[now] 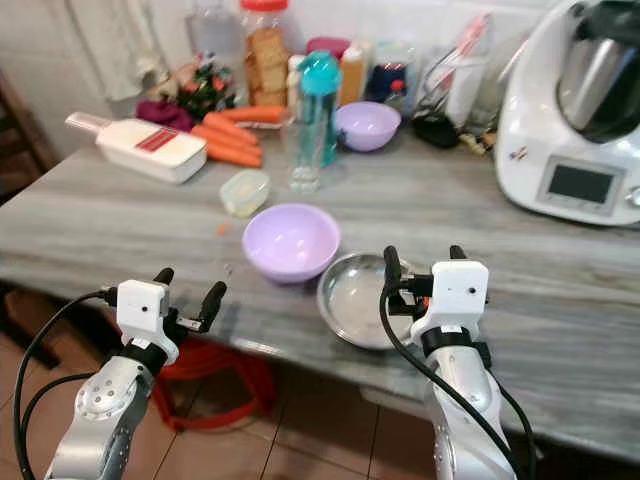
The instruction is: Setting the table
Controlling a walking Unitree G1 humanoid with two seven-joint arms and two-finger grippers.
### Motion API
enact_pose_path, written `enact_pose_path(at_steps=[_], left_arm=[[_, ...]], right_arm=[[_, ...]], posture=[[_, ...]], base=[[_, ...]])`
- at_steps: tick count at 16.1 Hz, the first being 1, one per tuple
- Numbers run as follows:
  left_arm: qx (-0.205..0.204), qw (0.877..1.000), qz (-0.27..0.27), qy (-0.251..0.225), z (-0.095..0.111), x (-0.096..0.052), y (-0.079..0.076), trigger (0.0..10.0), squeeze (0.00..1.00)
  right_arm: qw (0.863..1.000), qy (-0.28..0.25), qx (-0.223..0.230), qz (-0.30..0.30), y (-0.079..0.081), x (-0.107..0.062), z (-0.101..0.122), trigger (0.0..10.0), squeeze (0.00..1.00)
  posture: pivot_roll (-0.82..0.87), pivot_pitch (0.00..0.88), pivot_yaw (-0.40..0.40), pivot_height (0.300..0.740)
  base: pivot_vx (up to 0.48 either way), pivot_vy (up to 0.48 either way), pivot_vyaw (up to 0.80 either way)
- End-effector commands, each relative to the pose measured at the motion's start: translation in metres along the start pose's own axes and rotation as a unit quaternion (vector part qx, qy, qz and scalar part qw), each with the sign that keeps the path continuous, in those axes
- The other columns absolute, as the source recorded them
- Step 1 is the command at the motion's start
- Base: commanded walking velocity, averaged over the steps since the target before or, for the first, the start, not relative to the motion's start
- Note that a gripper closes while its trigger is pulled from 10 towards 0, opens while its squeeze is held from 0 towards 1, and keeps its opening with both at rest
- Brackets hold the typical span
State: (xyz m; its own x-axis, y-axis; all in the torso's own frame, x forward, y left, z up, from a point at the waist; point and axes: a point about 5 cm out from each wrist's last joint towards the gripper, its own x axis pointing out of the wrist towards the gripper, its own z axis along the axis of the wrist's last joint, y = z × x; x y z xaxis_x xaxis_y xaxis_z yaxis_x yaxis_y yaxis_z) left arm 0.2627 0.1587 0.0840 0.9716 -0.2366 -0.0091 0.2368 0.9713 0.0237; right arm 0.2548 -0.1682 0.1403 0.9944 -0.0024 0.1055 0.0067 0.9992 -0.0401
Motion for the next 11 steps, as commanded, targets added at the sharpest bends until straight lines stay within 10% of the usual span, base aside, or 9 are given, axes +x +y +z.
enact_pose_path(at_steps=[1,11], left_arm=[[0.005,1.000,-0.002,0.009,-0.0022,0.0000,0.0010,10.0,0.00],[0.012,1.000,-0.015,0.010,-0.0016,0.0009,0.0005,10.0,0.00]], right_arm=[[1.000,0.000,0.001,-0.002,0.0001,0.0013,0.0004,10.0,0.00],[1.000,0.001,0.007,-0.007,0.0009,0.0060,-0.0026,10.0,0.00]], posture=[[-0.02,0.000,0.005,0.740],[0.00,0.000,0.013,0.740]], base=[[-0.289,0.000,0.00],[-0.307,0.000,0.00]])
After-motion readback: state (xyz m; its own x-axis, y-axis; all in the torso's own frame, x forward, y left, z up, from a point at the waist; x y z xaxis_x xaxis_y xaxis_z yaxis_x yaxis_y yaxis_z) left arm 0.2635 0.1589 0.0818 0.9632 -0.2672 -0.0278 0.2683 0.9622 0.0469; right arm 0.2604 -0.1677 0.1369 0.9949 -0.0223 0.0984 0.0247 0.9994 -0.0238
